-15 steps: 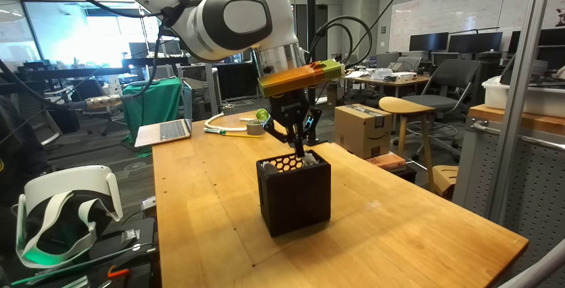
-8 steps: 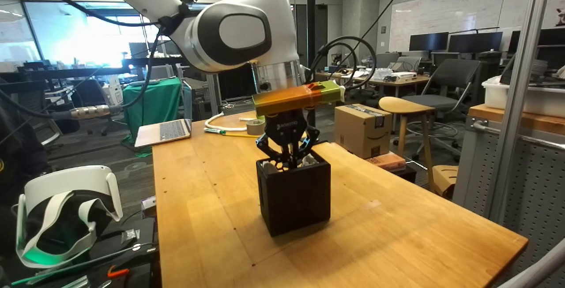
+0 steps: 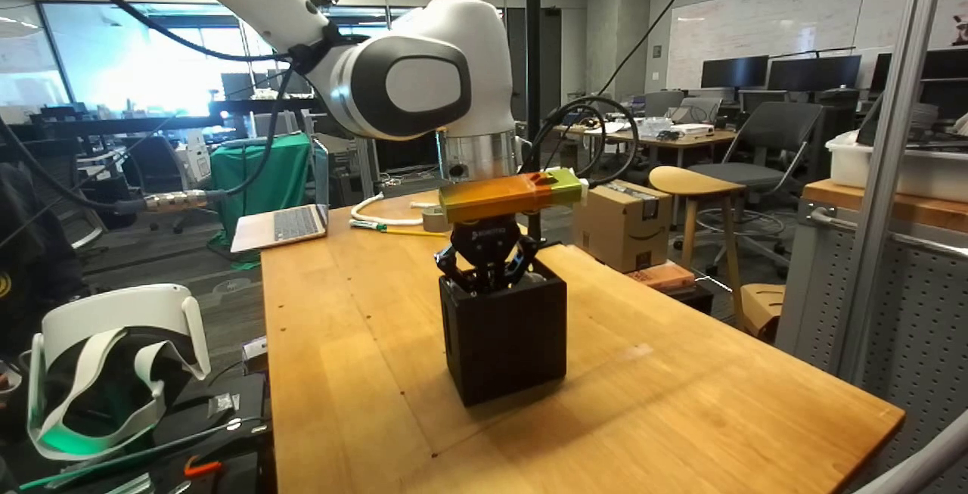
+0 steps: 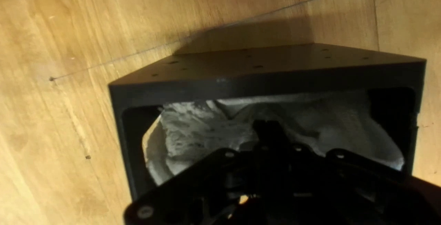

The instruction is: Put the towel inside the black object

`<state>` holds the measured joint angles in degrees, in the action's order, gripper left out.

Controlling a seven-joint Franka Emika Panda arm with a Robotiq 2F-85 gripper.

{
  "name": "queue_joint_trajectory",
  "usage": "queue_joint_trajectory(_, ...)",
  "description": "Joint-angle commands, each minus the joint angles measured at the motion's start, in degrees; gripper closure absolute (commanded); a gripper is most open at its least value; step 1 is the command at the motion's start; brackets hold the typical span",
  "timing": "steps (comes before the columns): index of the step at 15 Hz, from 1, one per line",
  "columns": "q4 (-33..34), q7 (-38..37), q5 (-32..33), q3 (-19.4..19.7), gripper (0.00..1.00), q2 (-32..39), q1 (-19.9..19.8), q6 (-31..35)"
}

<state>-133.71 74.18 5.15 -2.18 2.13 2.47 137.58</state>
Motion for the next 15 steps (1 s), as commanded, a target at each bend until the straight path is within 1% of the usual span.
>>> queue_joint_trajectory(1, 3.5, 4.6, -4.2, 0.0, 0.95, 4.8, -1.2, -2.2)
queue_joint_trajectory(5, 5.4, 7.3, -8.4, 0.2, 0.95, 8.6, -3.4, -3.7)
queue_joint_trajectory(9, 7.1, 8.6, -12.0, 0.2, 0.95, 10.5, -4.8, -5.4)
queue_joint_trajectory(11, 7.7, 8.2, -12.5, 0.2, 0.95, 10.7, -4.9, -6.2)
queue_joint_trajectory(13, 7.6, 7.3, -11.7, 0.2, 0.94, 9.7, -4.7, -6.3)
queue_joint_trajectory(14, 7.2, 6.3, -10.7, 0.2, 0.70, 8.5, -4.5, -6.1)
queue_joint_trajectory(15, 6.7, 5.3, -9.9, 0.3, 0.68, 7.5, -4.3, -5.7)
